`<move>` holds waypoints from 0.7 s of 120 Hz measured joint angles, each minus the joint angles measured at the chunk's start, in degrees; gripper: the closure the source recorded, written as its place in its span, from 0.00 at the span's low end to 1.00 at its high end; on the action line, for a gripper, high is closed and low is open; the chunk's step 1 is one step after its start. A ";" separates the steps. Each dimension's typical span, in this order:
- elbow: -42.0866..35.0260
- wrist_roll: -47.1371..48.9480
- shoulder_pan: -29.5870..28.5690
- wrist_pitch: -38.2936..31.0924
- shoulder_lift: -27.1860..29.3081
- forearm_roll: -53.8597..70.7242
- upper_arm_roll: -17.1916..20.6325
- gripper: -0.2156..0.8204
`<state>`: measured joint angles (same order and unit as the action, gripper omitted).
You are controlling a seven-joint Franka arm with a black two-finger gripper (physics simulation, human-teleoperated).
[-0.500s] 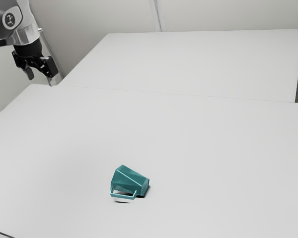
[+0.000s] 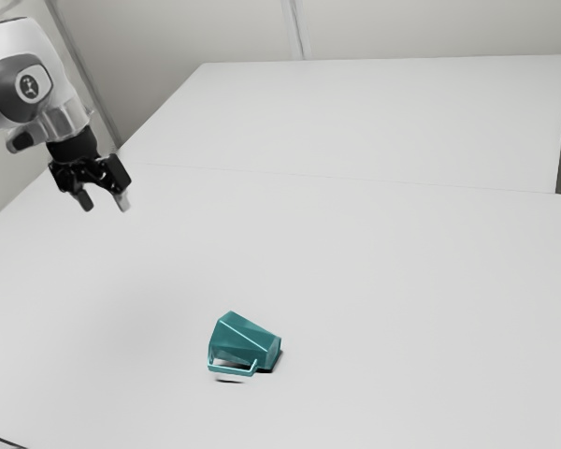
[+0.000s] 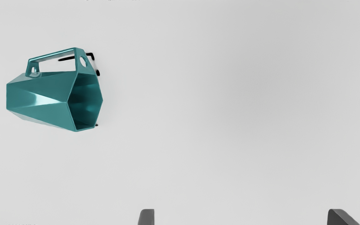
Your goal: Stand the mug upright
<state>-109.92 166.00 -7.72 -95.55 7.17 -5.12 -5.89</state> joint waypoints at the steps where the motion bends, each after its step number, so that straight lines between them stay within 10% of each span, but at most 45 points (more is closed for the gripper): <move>1: -0.55 0.00 -0.30 -0.17 0.00 -0.69 0.00 0.21; 84: -22.04 0.00 -6.89 -11.85 -8.16 -37.22 3.58 0.21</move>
<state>-131.96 166.00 -14.61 -107.41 -1.00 -42.34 -2.31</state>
